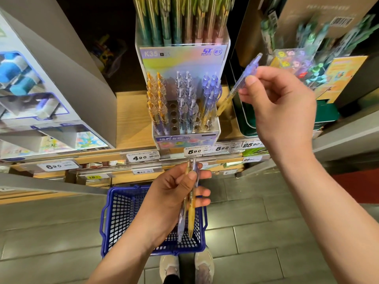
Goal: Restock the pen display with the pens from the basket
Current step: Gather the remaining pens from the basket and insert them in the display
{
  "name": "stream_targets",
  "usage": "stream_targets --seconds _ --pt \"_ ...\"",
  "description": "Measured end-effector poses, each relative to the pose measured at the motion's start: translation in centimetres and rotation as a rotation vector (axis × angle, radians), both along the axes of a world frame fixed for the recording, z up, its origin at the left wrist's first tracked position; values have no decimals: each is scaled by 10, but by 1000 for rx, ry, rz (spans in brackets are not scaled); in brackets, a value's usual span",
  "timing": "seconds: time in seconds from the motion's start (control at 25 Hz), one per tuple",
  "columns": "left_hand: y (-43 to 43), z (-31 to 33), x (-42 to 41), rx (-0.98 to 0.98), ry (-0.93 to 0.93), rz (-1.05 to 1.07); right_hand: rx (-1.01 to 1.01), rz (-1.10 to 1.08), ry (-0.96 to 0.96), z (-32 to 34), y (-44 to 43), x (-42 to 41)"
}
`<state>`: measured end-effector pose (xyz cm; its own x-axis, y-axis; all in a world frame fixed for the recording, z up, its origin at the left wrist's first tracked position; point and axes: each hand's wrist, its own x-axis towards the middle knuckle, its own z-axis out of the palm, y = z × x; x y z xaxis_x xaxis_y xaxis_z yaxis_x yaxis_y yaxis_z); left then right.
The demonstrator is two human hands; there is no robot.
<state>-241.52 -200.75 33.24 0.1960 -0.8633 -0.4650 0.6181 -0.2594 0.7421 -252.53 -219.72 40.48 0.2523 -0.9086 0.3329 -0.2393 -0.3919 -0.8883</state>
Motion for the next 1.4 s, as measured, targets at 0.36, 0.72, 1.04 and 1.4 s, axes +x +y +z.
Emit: stream_targets --seconds 0.36,0.72,1.04,1.4 --pt "-2 0 6 -33 115 31 -158 84 292 -27 0 9" --pt "1 -3 9 -29 230 72 -213 61 376 -37 6 7" --pt "-2 0 3 -74 153 110 260 134 442 -31 34 -7" --pt "-5 0 -2 -38 49 184 801 365 180 -34 66 -11"
